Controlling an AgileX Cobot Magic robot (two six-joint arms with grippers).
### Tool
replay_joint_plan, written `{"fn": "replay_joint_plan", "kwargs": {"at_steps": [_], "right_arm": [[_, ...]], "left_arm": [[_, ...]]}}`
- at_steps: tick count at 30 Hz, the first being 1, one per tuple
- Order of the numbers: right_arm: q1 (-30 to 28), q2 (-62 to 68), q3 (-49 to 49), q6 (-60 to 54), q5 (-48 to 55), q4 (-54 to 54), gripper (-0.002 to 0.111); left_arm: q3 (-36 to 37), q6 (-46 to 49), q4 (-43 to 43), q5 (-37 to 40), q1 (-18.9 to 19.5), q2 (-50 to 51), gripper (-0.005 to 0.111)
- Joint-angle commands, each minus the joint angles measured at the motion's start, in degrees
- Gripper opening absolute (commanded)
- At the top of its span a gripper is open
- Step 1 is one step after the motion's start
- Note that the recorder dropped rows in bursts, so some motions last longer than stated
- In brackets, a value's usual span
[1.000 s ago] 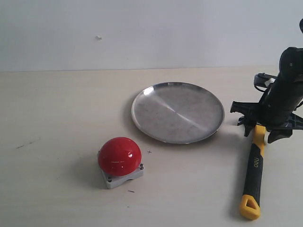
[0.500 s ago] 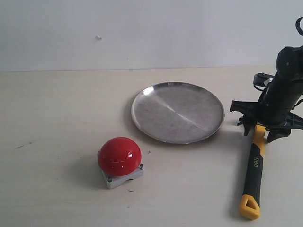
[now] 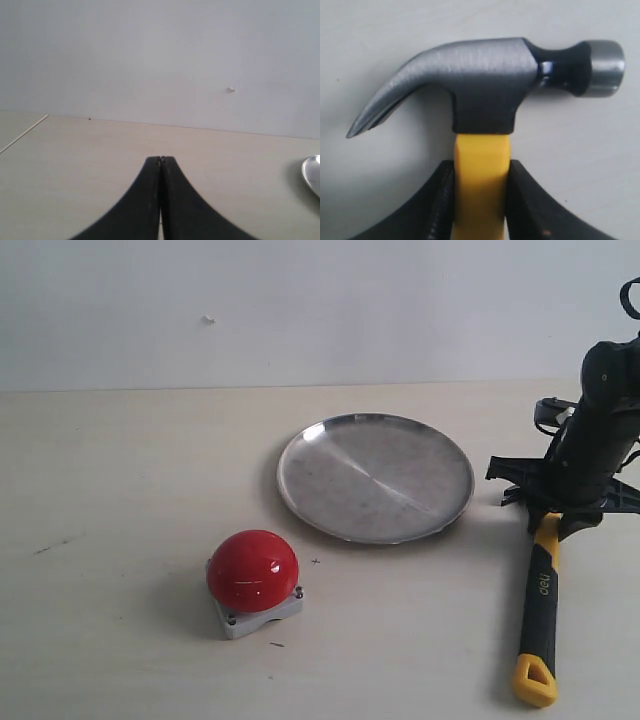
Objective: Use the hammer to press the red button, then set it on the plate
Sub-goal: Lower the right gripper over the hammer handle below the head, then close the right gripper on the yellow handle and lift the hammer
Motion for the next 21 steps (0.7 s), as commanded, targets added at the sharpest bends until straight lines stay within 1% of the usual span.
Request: {"fn": "replay_joint_plan", "kwargs": {"at_steps": [1,3,4,10,14,19,21], "right_arm": [[0.0,1.1,0.2,-5.4,1.8,0.6,0.009],[0.0,1.1,0.2,-9.9,2.4,0.6,0.001],[0.0,1.1,0.2,-10.3,2.4,0.6,0.000],[0.0,1.1,0.2,-10.3,1.8,0.6,0.000],[0.0,0.9,0.2,-12.7,1.3,1.0,0.000],[0.0,-1.8,0.2,-17.7,1.1,4.8,0.000],[0.0,-3.4,0.4,-20.9,1.4,7.9,0.000]], "left_arm": [[0.0,0.1,0.2,-0.1,-0.3,-0.3,0.000],[0.0,0.1,0.2,-0.1,-0.3,-0.3,0.000],[0.0,0.1,0.2,-0.1,-0.3,-0.3,0.000],[0.0,0.1,0.2,-0.1,-0.3,-0.3,0.000],[0.0,0.1,0.2,-0.1,-0.3,-0.3,0.000],[0.0,0.1,0.2,-0.1,-0.3,-0.3,0.000],[0.0,0.1,0.2,-0.1,-0.3,-0.3,0.000]]}}
